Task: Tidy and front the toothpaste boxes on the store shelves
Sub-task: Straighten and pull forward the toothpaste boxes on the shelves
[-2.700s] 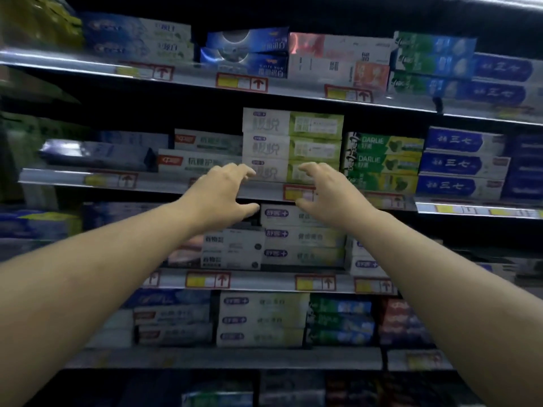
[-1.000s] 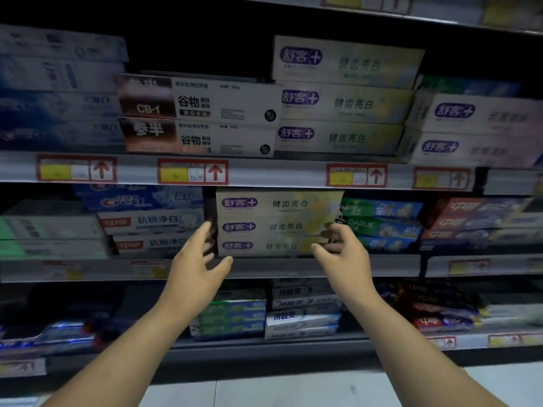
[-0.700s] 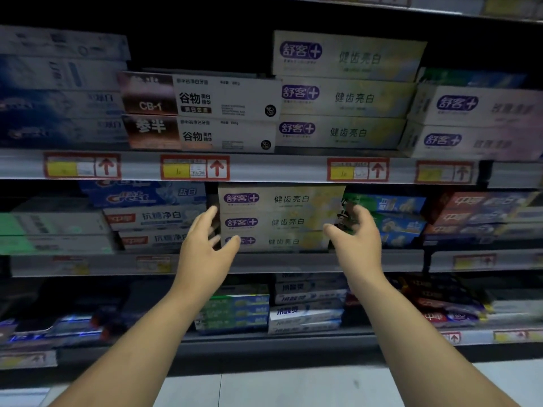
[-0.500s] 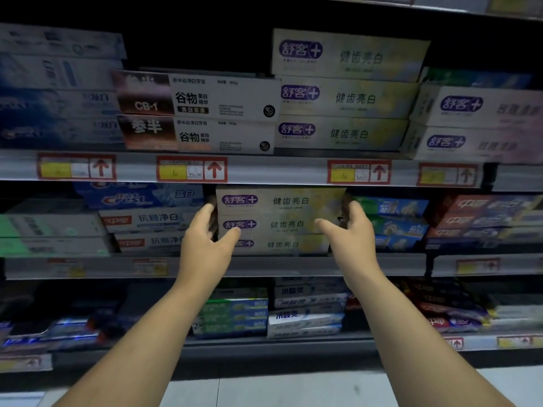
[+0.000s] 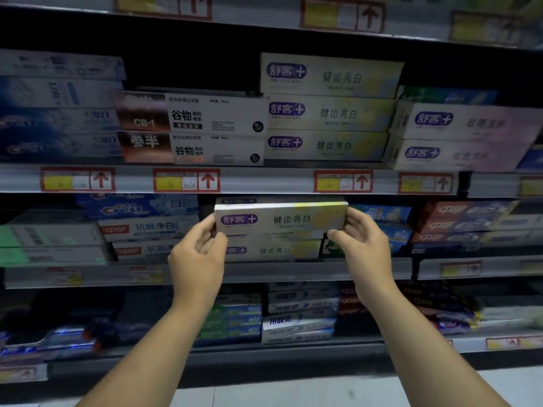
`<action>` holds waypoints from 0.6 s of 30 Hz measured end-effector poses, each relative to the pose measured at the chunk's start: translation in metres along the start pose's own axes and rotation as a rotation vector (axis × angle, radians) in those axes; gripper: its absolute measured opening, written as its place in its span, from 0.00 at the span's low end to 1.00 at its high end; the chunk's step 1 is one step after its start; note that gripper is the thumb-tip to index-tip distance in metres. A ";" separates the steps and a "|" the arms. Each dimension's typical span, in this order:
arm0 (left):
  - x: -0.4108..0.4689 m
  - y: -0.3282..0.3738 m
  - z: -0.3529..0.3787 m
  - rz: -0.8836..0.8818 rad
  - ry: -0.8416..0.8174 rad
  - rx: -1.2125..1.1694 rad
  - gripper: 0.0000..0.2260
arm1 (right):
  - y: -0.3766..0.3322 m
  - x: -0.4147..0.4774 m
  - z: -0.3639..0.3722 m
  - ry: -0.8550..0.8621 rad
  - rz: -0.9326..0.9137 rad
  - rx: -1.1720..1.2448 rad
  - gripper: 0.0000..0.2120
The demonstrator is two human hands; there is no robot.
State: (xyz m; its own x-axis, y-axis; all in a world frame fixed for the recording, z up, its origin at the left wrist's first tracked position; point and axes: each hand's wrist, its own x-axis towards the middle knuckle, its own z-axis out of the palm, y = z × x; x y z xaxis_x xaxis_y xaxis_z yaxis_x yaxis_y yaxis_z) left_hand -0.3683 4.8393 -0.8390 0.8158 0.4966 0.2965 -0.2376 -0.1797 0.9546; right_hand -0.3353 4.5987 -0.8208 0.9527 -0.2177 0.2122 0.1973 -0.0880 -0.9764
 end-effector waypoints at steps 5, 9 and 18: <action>-0.009 0.008 -0.006 -0.007 0.024 0.017 0.18 | -0.008 -0.013 -0.022 -0.047 -0.011 -0.055 0.16; -0.017 0.018 -0.009 0.023 0.028 0.026 0.17 | -0.012 -0.022 -0.037 -0.044 -0.042 -0.065 0.16; -0.038 0.034 -0.006 0.124 -0.035 0.030 0.15 | -0.023 -0.029 -0.065 0.033 -0.102 -0.022 0.15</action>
State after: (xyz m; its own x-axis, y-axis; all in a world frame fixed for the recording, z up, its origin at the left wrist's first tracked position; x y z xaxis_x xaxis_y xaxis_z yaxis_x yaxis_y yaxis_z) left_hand -0.4110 4.8195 -0.8177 0.7990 0.4390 0.4109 -0.3227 -0.2636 0.9091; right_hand -0.3825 4.5438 -0.8014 0.9198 -0.2386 0.3116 0.2870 -0.1327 -0.9487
